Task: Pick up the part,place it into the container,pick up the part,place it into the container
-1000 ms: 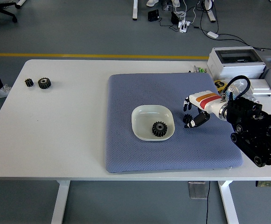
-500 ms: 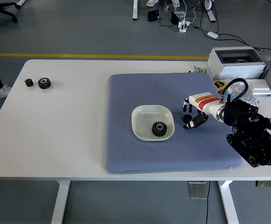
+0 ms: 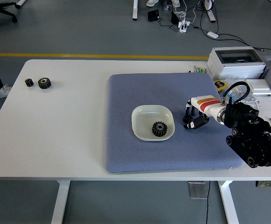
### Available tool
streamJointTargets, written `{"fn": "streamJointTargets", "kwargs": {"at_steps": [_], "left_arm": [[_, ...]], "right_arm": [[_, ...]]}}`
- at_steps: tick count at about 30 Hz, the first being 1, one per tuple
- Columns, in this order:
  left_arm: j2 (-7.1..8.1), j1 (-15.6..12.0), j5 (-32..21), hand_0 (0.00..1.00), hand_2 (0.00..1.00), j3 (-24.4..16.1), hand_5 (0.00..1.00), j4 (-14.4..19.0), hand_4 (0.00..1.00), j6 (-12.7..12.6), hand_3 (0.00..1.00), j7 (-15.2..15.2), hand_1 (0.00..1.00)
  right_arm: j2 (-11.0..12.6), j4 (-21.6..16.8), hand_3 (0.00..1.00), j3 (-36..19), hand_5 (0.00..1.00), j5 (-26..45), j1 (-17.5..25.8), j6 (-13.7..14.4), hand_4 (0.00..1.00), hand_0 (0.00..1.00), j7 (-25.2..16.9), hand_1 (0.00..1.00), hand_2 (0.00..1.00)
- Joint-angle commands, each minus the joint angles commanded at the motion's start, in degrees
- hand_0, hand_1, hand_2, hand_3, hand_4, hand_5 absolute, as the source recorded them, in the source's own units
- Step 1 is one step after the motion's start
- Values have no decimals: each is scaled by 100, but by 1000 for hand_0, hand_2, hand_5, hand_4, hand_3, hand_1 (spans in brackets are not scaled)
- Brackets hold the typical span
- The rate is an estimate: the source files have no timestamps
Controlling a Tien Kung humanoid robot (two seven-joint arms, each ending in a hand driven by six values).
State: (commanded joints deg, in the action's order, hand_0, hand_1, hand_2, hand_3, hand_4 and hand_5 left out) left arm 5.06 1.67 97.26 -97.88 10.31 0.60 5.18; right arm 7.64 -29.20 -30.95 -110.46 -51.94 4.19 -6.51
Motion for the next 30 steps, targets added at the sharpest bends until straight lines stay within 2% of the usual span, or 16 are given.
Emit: {"fn": "streamJointTargets", "kwargs": {"at_steps": [1, 6, 7, 12, 13, 18, 19, 24, 25, 30], "left_arm": [[-1, 2, -7, 717, 686, 6, 570, 0, 610, -1, 570, -3, 679], [-3, 15, -54, 717, 686, 55, 570, 0, 610, -1, 570, -20, 679], [-2, 15, -58, 717, 685, 60, 570, 0, 610, 0, 570, -21, 679], [-4, 13, -40, 717, 685, 41, 570, 0, 610, -1, 570, -14, 679], [-4, 11, -36, 717, 686, 37, 569, 0, 610, -1, 570, -14, 679], [-1, 12, -29, 717, 686, 30, 569, 0, 610, 0, 570, -15, 679], [0, 13, -32, 717, 684, 29, 569, 0, 610, 0, 570, -17, 679], [-2, 10, -25, 717, 684, 20, 569, 0, 610, 0, 570, -16, 679], [-2, 9, -24, 717, 685, 17, 570, 0, 610, -1, 570, -16, 679], [0, 7, -19, 717, 685, 10, 570, 0, 610, -1, 570, -17, 679]], "right_arm": [[2, 2, 485, 9, 361, 1, 0, 2, 792, 75, 8, 255, 394], [3, 11, 485, 34, 361, 21, 1, 29, 792, 75, 21, 255, 394], [2, 14, 460, 43, 323, 28, 1, 32, 813, 44, 28, 177, 331], [9, 13, 460, 49, 323, 48, 7, 35, 813, 44, 39, 177, 331], [10, 9, 424, 46, 299, 52, 9, 36, 807, 16, 39, 147, 282], [30, -35, 424, 31, 299, 61, 10, 52, 807, 16, 39, 147, 282], [40, -57, 381, 27, 300, 58, 10, 56, 808, 2, 34, 116, 241], [89, -156, 381, -58, 300, -25, 14, 76, 808, 2, 1, 116, 241], [97, -179, 349, -80, 308, -46, 14, 80, 805, 2, -3, 60, 184], [155, -391, 349, -179, 308, -166, 0, 104, 805, 2, -22, 60, 184]]}}
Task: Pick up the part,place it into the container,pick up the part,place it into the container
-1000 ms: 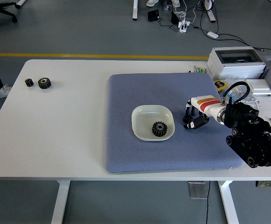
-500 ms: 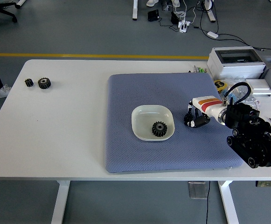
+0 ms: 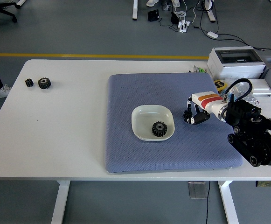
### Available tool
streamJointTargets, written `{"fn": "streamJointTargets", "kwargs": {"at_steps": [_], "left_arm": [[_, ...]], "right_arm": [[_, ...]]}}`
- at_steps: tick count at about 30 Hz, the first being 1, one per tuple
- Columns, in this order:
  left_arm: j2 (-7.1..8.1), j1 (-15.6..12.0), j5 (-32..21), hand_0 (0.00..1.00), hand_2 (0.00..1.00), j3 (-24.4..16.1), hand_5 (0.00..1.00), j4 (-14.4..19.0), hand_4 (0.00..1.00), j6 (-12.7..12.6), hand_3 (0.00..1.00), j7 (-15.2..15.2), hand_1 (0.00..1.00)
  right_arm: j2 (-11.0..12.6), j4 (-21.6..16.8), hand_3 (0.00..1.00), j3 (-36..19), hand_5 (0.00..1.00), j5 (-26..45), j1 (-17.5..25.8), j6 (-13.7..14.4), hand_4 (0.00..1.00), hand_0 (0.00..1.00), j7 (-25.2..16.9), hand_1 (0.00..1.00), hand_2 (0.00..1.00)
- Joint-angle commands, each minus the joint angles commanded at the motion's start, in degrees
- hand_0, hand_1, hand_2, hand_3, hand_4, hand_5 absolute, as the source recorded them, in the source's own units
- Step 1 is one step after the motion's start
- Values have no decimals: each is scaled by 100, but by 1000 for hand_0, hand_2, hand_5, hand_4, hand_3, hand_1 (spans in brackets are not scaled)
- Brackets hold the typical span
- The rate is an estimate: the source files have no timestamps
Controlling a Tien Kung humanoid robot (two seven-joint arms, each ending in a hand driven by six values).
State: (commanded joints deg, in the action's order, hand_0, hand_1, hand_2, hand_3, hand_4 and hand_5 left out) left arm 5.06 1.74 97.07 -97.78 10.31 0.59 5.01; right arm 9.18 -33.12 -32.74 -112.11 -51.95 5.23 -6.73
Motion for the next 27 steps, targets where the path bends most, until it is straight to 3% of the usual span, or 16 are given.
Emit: {"fn": "streamJointTargets", "kwargs": {"at_steps": [10, 18, 27], "left_arm": [[10, 3, 11, 717, 684, -8, 570, 0, 610, -1, 570, -6, 679], [4, 0, 8, 717, 685, -6, 570, 0, 610, -1, 569, -6, 679], [-4, 4, -12, 717, 685, 20, 570, 0, 609, 3, 570, -4, 678]], "right_arm": [[160, -1021, 341, -130, 329, -286, -63, -11, 796, 2, 42, 57, 178], [228, -1845, 336, 242, 331, -256, -72, -294, 797, 2, 153, 52, 179], [24, -1840, 338, 436, 338, -330, -114, -531, 794, 2, 345, 51, 182]]}}
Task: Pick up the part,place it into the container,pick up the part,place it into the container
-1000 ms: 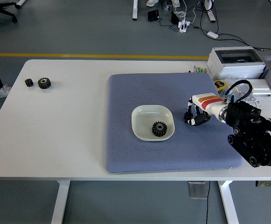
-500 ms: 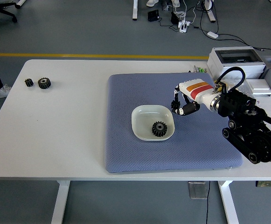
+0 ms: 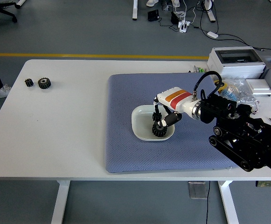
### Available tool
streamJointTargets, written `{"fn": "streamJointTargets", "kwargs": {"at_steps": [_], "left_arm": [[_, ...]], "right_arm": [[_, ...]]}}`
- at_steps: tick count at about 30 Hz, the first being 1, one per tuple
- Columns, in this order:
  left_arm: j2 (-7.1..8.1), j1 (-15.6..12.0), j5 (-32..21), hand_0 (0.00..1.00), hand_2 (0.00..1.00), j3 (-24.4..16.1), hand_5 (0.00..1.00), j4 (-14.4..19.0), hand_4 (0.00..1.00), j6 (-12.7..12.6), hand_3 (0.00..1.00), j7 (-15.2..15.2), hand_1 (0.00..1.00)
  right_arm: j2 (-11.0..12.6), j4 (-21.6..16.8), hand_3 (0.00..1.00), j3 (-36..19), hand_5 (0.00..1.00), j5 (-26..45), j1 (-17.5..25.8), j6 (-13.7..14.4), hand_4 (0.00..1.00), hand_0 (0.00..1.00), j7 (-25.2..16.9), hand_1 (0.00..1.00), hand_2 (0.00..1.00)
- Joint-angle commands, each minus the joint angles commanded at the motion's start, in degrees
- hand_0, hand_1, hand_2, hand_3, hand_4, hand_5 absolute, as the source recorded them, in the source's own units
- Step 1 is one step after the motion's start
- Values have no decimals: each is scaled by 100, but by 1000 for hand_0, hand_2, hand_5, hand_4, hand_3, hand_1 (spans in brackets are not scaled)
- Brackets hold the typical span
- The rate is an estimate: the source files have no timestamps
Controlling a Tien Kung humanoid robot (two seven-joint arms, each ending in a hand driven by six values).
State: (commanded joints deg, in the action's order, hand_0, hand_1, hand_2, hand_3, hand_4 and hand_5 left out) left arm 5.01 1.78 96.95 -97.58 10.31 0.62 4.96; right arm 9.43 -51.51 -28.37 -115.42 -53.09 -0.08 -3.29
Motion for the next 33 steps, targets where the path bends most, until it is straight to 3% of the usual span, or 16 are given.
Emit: {"fn": "streamJointTargets", "kwargs": {"at_steps": [15, 16, 21, 22, 27, 28, 33], "left_arm": [[-1, 4, 5, 717, 686, -12, 570, 0, 609, -3, 570, 8, 679], [-2, 9, -1, 717, 686, -5, 570, 0, 609, -3, 570, 5, 679], [-7, 11, -4, 717, 686, -1, 570, 0, 609, -1, 570, 7, 679], [-7, 7, 1, 717, 686, -7, 568, 0, 608, -2, 570, 10, 679], [0, -5, 46, 717, 686, -50, 568, 0, 608, -2, 570, 22, 679], [2, -4, 48, 717, 686, -51, 568, 0, 611, -2, 570, 22, 679], [5, 2, 48, 717, 686, -50, 568, 0, 611, -1, 570, 19, 679]], "right_arm": [[-104, 355, 383, 146, 338, 21, 12, -241, 824, 2, 142, 68, 225], [-106, 360, 439, 152, 387, 18, 12, -242, 839, 2, 146, 75, 247], [-109, 370, 439, 139, 387, 6, 14, -217, 839, 2, 141, 75, 247], [-107, 362, 483, 127, 458, 4, 11, -214, 883, 2, 135, 88, 282], [-72, 268, 483, 73, 458, -7, -3, -256, 883, 2, 100, 88, 282], [-67, 256, 495, 67, 489, -13, -5, -270, 968, 2, 93, 114, 324], [-52, 220, 495, 55, 489, -24, -17, -341, 968, 2, 54, 114, 324]]}}
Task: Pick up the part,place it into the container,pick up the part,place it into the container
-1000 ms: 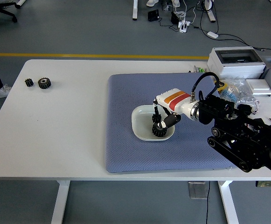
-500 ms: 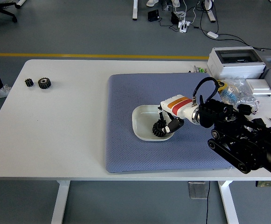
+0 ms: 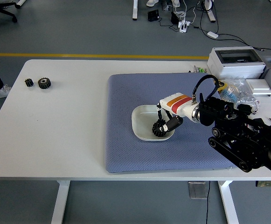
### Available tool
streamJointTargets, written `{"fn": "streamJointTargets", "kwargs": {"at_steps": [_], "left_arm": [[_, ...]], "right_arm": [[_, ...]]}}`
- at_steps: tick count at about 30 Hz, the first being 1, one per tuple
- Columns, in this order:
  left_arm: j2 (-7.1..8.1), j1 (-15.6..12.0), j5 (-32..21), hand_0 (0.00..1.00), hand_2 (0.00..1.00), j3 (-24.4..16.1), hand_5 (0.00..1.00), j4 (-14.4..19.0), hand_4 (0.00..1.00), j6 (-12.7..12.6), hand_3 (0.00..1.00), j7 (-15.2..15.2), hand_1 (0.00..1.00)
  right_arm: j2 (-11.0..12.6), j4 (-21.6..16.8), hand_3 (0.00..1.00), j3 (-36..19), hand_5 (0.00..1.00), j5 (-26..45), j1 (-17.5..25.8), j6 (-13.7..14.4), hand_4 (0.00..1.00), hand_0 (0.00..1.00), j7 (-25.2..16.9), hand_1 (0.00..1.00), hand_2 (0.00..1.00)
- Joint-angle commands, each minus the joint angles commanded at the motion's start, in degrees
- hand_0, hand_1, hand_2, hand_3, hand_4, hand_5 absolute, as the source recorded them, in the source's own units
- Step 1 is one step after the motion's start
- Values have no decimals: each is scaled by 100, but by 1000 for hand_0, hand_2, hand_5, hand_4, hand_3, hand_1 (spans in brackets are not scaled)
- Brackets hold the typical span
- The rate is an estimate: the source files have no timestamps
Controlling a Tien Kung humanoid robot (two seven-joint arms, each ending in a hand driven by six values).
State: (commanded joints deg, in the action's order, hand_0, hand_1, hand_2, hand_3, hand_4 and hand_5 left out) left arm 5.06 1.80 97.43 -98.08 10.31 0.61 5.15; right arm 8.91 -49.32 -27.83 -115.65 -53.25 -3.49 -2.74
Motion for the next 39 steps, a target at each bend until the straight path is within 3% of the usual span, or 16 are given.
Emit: {"fn": "streamJointTargets", "kwargs": {"at_steps": [12, 13, 14, 19, 20, 24, 25, 27, 31, 32, 36, 37, 39], "left_arm": [[2, -8, 40, 717, 686, -36, 568, 0, 611, 2, 570, 9, 679], [3, -8, 42, 717, 686, -40, 568, 0, 611, 1, 570, 7, 679], [3, -8, 42, 717, 686, -41, 568, 0, 611, 0, 570, 6, 679], [-3, -4, 26, 717, 686, -24, 568, 0, 611, 1, 570, -2, 679], [-6, -2, 17, 718, 687, -17, 568, 0, 611, 0, 570, -6, 679], [-9, 6, -28, 718, 687, 18, 568, 0, 611, -2, 570, -17, 679], [-10, 5, -30, 717, 686, 17, 568, 0, 610, -2, 570, -17, 679], [-10, -2, -30, 717, 686, 7, 568, 0, 610, -4, 570, -12, 679], [-10, -2, -22, 717, 686, -9, 568, 0, 610, -6, 570, -7, 679], [-10, 6, -30, 717, 686, -3, 567, 0, 609, -5, 570, -9, 679], [-17, 38, -45, 717, 686, 9, 567, 0, 609, -5, 570, -24, 679], [-18, 44, -61, 717, 686, 19, 568, 0, 609, -6, 570, -32, 678], [-19, 45, -46, 717, 686, 12, 568, 0, 609, -6, 570, -30, 678]], "right_arm": [[126, -263, 558, -250, 532, -123, 7, -194, 998, 2, -24, 132, 379], [144, -301, 684, -293, 551, -155, 12, -184, 998, 102, -33, 244, 463], [153, -324, 684, -320, 551, -172, 15, -177, 998, 102, -37, 244, 463], [250, -543, 684, -485, 551, -59, 81, 211, 998, 102, -56, 244, 463], [273, -581, 751, -514, 546, 3, 100, 336, 998, 273, -79, 353, 480], [397, -681, 751, -766, 546, 282, 208, 961, 998, 273, -214, 353, 480], [419, -691, 830, -822, 559, 327, 228, 1067, 998, 490, -233, 591, 704], [489, -725, 830, -993, 559, 399, 290, 1264, 998, 490, -276, 591, 704], [629, -794, 830, -1293, 559, 582, 450, 1442, 998, 490, -394, 591, 704], [682, -814, 857, -1384, 548, 699, 522, 1485, 998, 686, -444, 716, 815], [906, -856, 857, -1729, 548, 1171, 804, 1403, 998, 686, -600, 716, 815], [998, -875, 845, -1837, 544, 1212, 890, 1359, 998, 770, -655, 783, 838], [1132, -878, 845, -1995, 544, 1277, 1012, 1312, 998, 770, -723, 783, 838]]}}
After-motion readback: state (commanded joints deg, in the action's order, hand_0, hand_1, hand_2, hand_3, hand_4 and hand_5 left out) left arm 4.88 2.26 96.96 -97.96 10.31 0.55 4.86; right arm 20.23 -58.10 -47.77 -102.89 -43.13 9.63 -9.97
